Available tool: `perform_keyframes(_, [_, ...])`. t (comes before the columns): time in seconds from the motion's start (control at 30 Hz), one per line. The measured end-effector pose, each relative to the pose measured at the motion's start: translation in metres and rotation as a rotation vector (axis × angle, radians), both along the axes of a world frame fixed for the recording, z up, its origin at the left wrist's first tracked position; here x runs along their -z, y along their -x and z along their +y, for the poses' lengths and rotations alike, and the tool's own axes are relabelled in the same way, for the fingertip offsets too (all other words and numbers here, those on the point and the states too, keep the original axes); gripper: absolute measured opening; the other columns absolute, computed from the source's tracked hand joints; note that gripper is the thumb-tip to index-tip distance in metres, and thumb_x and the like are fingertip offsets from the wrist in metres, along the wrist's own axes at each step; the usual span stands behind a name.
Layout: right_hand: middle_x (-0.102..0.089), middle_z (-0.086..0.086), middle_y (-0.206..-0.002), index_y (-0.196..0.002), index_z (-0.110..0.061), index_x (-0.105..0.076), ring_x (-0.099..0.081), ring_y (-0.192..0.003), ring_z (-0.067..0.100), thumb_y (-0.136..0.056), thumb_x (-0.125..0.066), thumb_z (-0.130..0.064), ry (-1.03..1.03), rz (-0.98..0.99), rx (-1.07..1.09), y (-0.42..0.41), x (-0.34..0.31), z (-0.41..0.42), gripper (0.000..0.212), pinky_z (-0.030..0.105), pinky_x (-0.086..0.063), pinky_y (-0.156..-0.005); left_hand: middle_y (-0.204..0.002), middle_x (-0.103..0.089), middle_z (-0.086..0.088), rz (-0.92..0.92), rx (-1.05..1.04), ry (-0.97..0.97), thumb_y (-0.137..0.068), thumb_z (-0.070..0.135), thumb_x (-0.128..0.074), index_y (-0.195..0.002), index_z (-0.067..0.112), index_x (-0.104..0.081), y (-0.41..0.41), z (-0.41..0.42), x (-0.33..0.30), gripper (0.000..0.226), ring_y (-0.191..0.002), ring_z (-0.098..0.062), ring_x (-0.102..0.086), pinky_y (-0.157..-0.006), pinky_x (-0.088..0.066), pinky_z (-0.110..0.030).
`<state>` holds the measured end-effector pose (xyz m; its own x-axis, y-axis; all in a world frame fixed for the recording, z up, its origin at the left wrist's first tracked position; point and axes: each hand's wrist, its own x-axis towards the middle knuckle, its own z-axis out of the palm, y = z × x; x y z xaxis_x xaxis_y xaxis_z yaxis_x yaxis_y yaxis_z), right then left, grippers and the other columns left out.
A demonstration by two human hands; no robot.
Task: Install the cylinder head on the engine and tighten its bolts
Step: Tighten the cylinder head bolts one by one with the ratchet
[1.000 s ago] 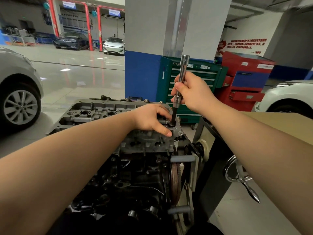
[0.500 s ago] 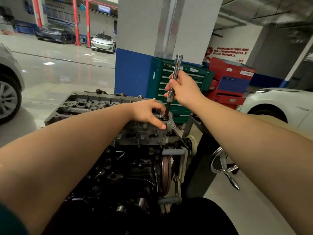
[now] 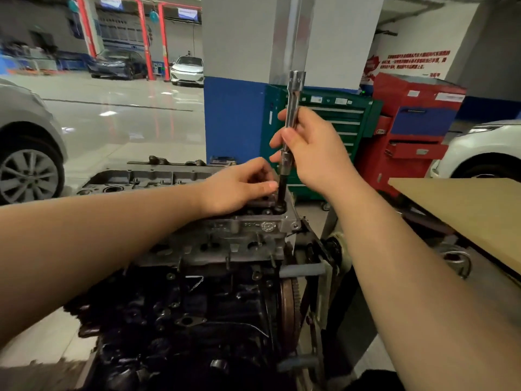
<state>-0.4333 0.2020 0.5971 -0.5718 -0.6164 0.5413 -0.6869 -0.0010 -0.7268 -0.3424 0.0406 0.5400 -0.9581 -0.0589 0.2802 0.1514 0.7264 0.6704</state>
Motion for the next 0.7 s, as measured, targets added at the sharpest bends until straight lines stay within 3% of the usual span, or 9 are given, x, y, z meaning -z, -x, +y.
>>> perform_keyframes(0.1, [-0.074, -0.002, -0.095, -0.126, -0.028, -0.057, -0.075, -0.080, 0.013, -0.108, -0.050, -0.016, 0.049, 0.027, -0.038, 0.009, 0.005, -0.002, 0.023, 0.027, -0.059, -0.073, -0.096, -0.070, -0.006, 0.048, 0.021, -0.036, -0.099, 0.045, -0.068, -0.097, 0.025, -0.075, 0.010, -0.007, -0.014, 0.022, -0.094, -0.024, -0.066, -0.091, -0.050, -0.044])
perform_keyframes(0.17, [-0.075, -0.006, -0.094, -0.122, -0.030, -0.061, -0.075, -0.084, 0.009, -0.105, -0.057, -0.016, 0.118, 0.006, -0.049, 0.013, 0.009, -0.003, 0.023, 0.026, -0.060, -0.076, -0.097, -0.063, -0.025, 0.054, 0.104, -0.053, -0.093, 0.050, -0.070, -0.092, 0.003, -0.076, 0.021, -0.012, -0.028, 0.047, -0.094, -0.043, -0.060, -0.093, -0.049, -0.050])
perform_keyframes(0.2, [-0.076, -0.007, -0.093, -0.119, -0.029, -0.063, -0.074, -0.086, 0.008, -0.102, -0.061, -0.016, 0.161, -0.006, -0.050, 0.014, 0.012, -0.003, 0.022, 0.028, -0.061, -0.078, -0.095, -0.061, -0.028, 0.052, 0.145, -0.074, -0.090, 0.049, -0.073, -0.088, -0.007, -0.073, 0.028, -0.015, -0.032, 0.056, -0.091, -0.044, -0.059, -0.092, -0.050, -0.049])
perform_keyframes(0.3, [-0.076, -0.009, -0.088, -0.113, -0.026, -0.066, -0.075, -0.085, 0.009, -0.096, -0.071, -0.022, 0.218, 0.033, -0.039, 0.018, 0.015, -0.003, 0.018, 0.036, -0.062, -0.080, -0.084, -0.070, -0.024, 0.042, 0.236, -0.085, -0.084, 0.039, -0.080, -0.089, -0.008, -0.076, 0.044, -0.016, -0.034, 0.047, -0.081, -0.038, -0.065, -0.087, -0.055, -0.050])
perform_keyframes(0.4, [-0.073, -0.005, -0.080, -0.107, -0.026, -0.065, -0.070, -0.072, 0.007, -0.090, -0.079, -0.033, 0.206, 0.067, -0.010, 0.021, 0.016, -0.003, 0.023, 0.032, -0.059, -0.069, -0.096, -0.072, -0.033, 0.062, 0.289, -0.175, -0.082, 0.033, -0.085, -0.100, -0.008, -0.076, 0.052, -0.018, -0.024, 0.046, -0.094, -0.056, -0.066, -0.096, -0.049, -0.070])
perform_keyframes(0.5, [-0.065, 0.010, -0.082, -0.101, -0.020, -0.063, -0.063, -0.072, 0.023, -0.089, -0.079, -0.039, 0.207, 0.068, 0.023, 0.022, 0.017, -0.005, 0.029, 0.042, -0.057, -0.067, -0.099, -0.075, -0.027, 0.106, 0.286, -0.165, -0.082, 0.032, -0.083, -0.103, -0.008, -0.075, 0.053, -0.019, -0.018, 0.046, -0.096, -0.052, -0.069, -0.095, -0.051, -0.067])
perform_keyframes(0.57, [-0.067, 0.013, -0.089, -0.106, -0.021, -0.065, -0.066, -0.081, 0.025, -0.099, -0.067, -0.040, 0.167, 0.043, -0.042, 0.022, 0.011, -0.003, 0.020, 0.036, -0.057, -0.071, -0.095, -0.071, -0.035, 0.073, 0.302, -0.186, -0.086, 0.031, -0.079, -0.101, -0.012, -0.073, 0.053, -0.017, -0.015, 0.046, -0.089, -0.051, -0.068, -0.091, -0.051, -0.069])
perform_keyframes(0.63, [-0.072, 0.010, -0.097, -0.114, -0.025, -0.063, -0.070, -0.088, 0.020, -0.106, -0.057, -0.030, 0.167, -0.047, -0.189, 0.022, 0.004, 0.004, 0.011, 0.022, -0.056, -0.073, -0.098, -0.068, -0.039, 0.027, 0.330, -0.227, -0.088, 0.027, -0.074, -0.103, -0.013, -0.073, 0.049, -0.017, -0.013, 0.042, -0.087, -0.042, -0.067, -0.091, -0.052, -0.065])
perform_keyframes(0.7, [-0.074, 0.004, -0.105, -0.114, -0.032, -0.060, -0.073, -0.092, 0.017, -0.101, -0.055, -0.013, 0.138, -0.075, -0.293, 0.023, 0.000, 0.012, 0.024, 0.029, -0.061, -0.081, -0.103, -0.074, -0.031, 0.003, 0.333, -0.315, -0.089, 0.023, -0.071, -0.107, -0.004, -0.078, 0.048, -0.021, -0.010, 0.033, -0.096, -0.035, -0.069, -0.096, -0.054, -0.054])
